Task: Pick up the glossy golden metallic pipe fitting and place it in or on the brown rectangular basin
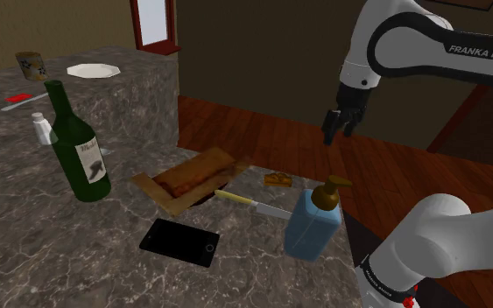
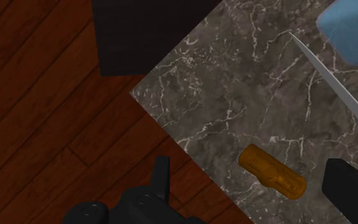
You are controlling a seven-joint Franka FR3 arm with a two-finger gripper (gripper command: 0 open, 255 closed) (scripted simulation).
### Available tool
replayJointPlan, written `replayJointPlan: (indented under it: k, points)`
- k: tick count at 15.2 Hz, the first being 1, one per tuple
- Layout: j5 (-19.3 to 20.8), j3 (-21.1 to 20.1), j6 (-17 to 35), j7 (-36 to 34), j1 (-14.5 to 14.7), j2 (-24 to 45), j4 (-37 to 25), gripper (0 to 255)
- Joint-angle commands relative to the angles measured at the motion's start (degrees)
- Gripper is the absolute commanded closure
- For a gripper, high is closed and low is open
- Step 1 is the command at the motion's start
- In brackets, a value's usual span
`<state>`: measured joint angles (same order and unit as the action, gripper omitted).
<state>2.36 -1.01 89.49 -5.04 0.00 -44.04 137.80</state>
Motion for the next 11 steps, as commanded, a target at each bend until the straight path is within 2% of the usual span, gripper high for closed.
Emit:
replayJointPlan:
  k: [1,11]
  points:
    - [0.0,0.0,0.0,0.0,0.0,0.0,0.0,0]
    - [-0.2,4.4,22.5,21.3,8.6,11.7,8.2,0]
